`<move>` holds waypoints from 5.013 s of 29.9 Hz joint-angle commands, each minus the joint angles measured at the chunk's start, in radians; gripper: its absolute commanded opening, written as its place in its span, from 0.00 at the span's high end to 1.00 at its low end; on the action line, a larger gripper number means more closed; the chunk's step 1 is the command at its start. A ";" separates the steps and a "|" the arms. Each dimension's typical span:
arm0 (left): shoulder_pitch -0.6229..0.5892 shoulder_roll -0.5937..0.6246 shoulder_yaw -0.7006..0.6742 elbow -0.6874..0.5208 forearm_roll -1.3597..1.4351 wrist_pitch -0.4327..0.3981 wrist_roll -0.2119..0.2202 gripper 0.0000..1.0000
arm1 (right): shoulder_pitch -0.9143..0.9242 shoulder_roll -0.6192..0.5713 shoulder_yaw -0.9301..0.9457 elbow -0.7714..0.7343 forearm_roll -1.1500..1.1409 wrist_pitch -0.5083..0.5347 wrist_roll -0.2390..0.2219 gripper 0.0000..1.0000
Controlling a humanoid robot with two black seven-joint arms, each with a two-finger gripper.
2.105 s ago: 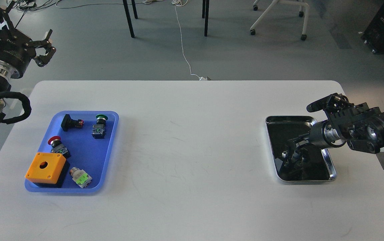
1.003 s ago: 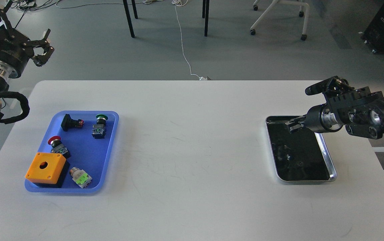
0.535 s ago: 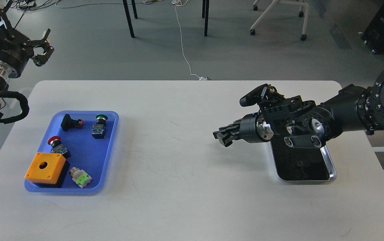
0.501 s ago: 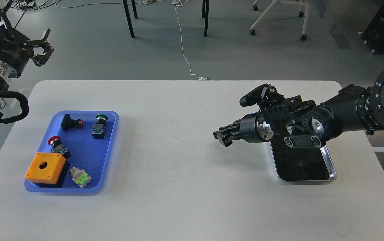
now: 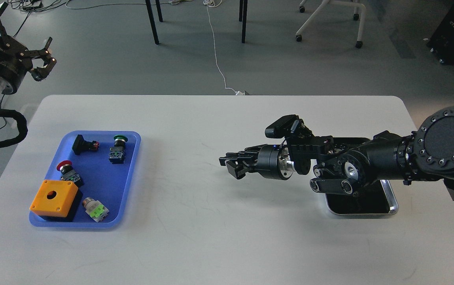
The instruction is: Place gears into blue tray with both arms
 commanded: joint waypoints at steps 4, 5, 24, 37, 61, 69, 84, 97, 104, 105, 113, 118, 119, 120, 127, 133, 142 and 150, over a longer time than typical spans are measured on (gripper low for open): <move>0.002 -0.012 -0.001 0.000 0.000 0.002 -0.006 0.01 | -0.055 0.000 0.086 -0.033 -0.102 -0.026 0.000 0.76; 0.000 -0.013 -0.001 0.000 0.000 0.004 -0.006 0.01 | -0.058 0.000 0.087 -0.028 -0.103 -0.031 0.000 0.76; 0.000 -0.019 -0.001 0.001 0.000 0.001 -0.006 0.01 | -0.126 0.000 0.087 -0.017 -0.117 -0.029 0.000 0.62; -0.001 -0.016 -0.001 0.001 0.000 0.001 -0.004 0.01 | -0.132 0.000 0.176 -0.023 -0.106 -0.037 0.000 0.15; -0.081 0.016 0.025 -0.083 0.262 -0.010 0.003 0.01 | -0.106 -0.352 1.001 -0.042 0.004 0.260 0.000 0.02; -0.112 0.027 0.023 -0.299 0.612 0.007 0.002 0.01 | -0.198 -0.540 1.081 -0.197 0.315 0.494 0.000 0.01; -0.100 -0.155 0.078 -0.726 1.682 0.094 -0.003 0.02 | -0.515 -0.633 1.250 -0.244 0.898 0.785 0.000 0.01; -0.067 -0.246 0.633 -0.597 2.304 0.476 -0.009 0.23 | -0.678 -0.638 1.356 -0.237 0.908 0.831 0.000 0.01; -0.038 -0.234 0.667 -0.514 2.329 0.496 -0.035 0.35 | -0.690 -0.637 1.357 -0.232 0.908 0.831 0.000 0.01; -0.035 -0.236 0.667 -0.500 2.336 0.496 -0.035 0.38 | -0.690 -0.634 1.357 -0.231 0.908 0.831 0.000 0.01; -0.021 -0.245 0.678 -0.434 2.345 0.496 -0.037 0.50 | -0.686 -0.623 1.356 -0.226 0.905 0.831 0.000 0.01; -0.020 -0.242 0.713 -0.436 2.353 0.496 -0.061 0.51 | -0.686 -0.626 1.356 -0.226 0.905 0.831 0.000 0.01; -0.020 -0.243 0.715 -0.436 2.353 0.496 -0.061 0.51 | -0.686 -0.627 1.356 -0.226 0.905 0.831 0.000 0.01; -0.020 -0.242 0.715 -0.436 2.353 0.496 -0.061 0.51 | -0.686 -0.627 1.356 -0.226 0.903 0.831 0.000 0.01; -0.021 -0.237 0.715 -0.434 2.353 0.496 -0.061 0.61 | -0.683 -0.630 1.356 -0.223 0.902 0.831 0.000 0.01; -0.020 -0.231 0.716 -0.431 2.349 0.495 -0.060 0.75 | -0.680 -0.633 1.356 -0.223 0.902 0.831 0.000 0.01; -0.026 -0.207 0.703 -0.442 2.339 0.496 -0.061 0.87 | -0.680 -0.638 1.356 -0.224 0.900 0.831 0.000 0.01; -0.078 0.052 0.660 -0.569 2.284 0.496 -0.112 0.87 | -0.681 -0.646 1.351 -0.231 0.899 0.831 0.000 0.01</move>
